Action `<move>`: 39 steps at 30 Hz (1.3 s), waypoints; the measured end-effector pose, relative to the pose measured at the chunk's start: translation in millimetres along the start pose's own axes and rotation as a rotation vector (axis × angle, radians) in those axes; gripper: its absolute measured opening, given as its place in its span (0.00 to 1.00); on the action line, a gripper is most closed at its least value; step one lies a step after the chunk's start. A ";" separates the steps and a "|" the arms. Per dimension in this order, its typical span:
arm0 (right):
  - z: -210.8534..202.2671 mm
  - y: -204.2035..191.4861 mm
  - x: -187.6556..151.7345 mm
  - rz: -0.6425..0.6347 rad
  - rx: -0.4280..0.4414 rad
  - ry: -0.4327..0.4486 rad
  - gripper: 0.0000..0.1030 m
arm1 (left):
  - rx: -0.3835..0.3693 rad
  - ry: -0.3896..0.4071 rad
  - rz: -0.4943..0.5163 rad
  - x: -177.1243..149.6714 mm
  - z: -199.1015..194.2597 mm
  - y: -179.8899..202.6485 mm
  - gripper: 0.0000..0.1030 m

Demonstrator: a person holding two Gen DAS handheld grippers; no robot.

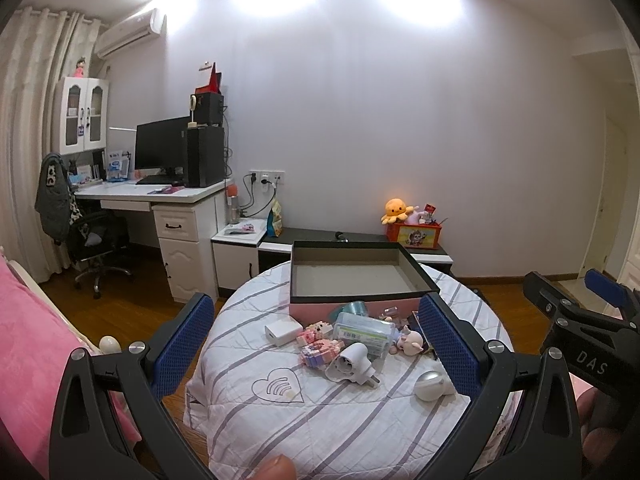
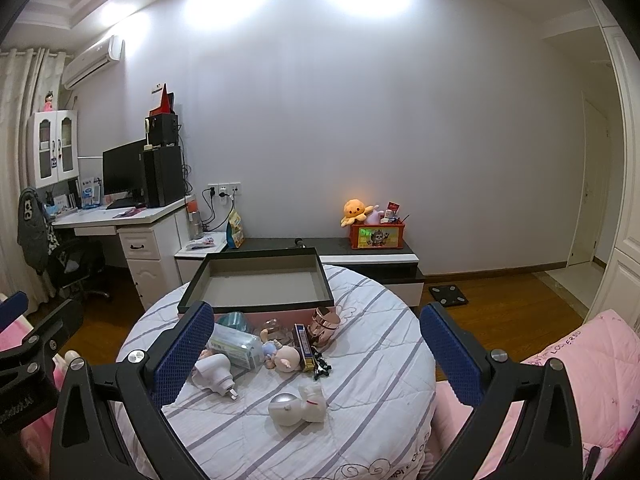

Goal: Organize rigid objects

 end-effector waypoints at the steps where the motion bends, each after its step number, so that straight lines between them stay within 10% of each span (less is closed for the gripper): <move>1: -0.3 -0.2 -0.1 0.000 -0.001 0.001 1.00 | 0.000 -0.001 0.000 -0.3 0.2 0.0 1.00; 28: 12.4 2.7 -9.4 0.005 -0.001 -0.029 1.00 | -0.065 -0.081 -0.067 -21.9 22.2 -2.5 1.00; 39: 64.0 13.2 -53.1 0.028 0.009 -0.175 1.00 | -0.041 -0.209 -0.046 -70.0 75.4 0.8 1.00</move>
Point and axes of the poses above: each gripper's, at about its wrist camera, not at the fingertips, and z roughly the way its jaws point, y to its right, x to its top, the point moved 8 cm from there along z, roughly the way its jaws point, and after that the axes turned 10 degrees about x, right-handed, at the moved point
